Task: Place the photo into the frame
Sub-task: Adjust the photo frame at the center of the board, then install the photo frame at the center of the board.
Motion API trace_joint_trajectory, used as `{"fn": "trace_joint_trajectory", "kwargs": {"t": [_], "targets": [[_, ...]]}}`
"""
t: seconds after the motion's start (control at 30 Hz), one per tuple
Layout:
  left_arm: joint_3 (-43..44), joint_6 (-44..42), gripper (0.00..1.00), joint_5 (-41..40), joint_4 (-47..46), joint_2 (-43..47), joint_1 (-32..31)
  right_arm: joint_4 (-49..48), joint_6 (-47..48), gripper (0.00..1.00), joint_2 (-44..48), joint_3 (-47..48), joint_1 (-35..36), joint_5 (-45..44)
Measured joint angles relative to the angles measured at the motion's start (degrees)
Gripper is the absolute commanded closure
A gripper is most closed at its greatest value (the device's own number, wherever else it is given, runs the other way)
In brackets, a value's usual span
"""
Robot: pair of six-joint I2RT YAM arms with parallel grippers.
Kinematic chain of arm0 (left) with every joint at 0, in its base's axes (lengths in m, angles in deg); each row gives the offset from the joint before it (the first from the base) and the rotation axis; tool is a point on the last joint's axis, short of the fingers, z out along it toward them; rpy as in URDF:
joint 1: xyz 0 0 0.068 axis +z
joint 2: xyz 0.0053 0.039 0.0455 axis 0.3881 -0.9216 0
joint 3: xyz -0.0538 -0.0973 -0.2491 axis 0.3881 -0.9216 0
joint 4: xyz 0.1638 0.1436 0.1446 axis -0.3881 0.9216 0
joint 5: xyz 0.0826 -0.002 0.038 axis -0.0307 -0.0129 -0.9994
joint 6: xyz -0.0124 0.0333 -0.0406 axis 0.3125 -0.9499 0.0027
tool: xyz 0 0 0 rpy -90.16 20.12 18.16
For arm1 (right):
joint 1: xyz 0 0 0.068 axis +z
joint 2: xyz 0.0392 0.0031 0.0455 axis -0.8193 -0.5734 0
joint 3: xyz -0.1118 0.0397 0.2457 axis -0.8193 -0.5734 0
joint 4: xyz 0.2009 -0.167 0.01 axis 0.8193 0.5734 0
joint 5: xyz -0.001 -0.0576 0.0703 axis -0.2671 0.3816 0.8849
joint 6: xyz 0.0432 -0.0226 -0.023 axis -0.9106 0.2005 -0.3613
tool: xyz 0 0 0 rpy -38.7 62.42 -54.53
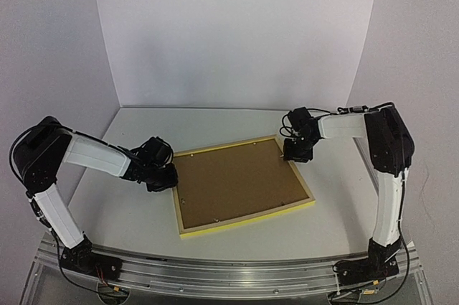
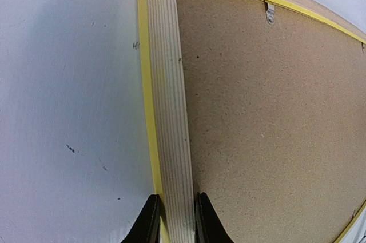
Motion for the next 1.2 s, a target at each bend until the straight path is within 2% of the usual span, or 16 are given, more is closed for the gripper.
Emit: {"fn": "trace_joint_trajectory", "kwargs": {"t": [0.13,0.2,0.4,0.53,0.7,0.83,1.0,1.2], "targets": [[-0.94,3.34,1.00,-0.64,-0.06,0.95,-1.08,-0.77,-0.80,0.16,-0.44,0.44,-0.73,-0.66],[-1.29,4.16,1.00,-0.62,0.42,1.46,-1.34,-0.62,-0.92,0.10,0.34,-0.31,-0.65,-1.04],[-2.70,5.01,1.00,-0.09,1.49,3.12,-2.00,0.77,-1.90,0.10,9.63,-3.19,2.47,0.09],[-2.88,5.65,1.00,0.18,1.35,3.24,-2.05,-2.08,0.19,0.10,12.61,-1.48,12.75,5.49],[-3.51,7.52,1.00,0.18,0.41,3.42,-2.05,-10.21,1.33,0.10,6.90,0.70,25.70,20.15],[-4.50,8.91,1.00,0.35,-1.01,3.82,-2.07,-17.23,1.25,0.11,0.04,1.64,32.01,27.99],[-5.50,10.15,1.00,0.63,-2.34,4.27,-2.16,-25.63,-0.50,0.11,-5.59,1.70,33.62,33.40],[-5.97,10.73,1.00,0.88,-3.10,4.44,-2.20,-31.12,-1.53,0.11,-8.15,1.93,33.65,34.61]]}}
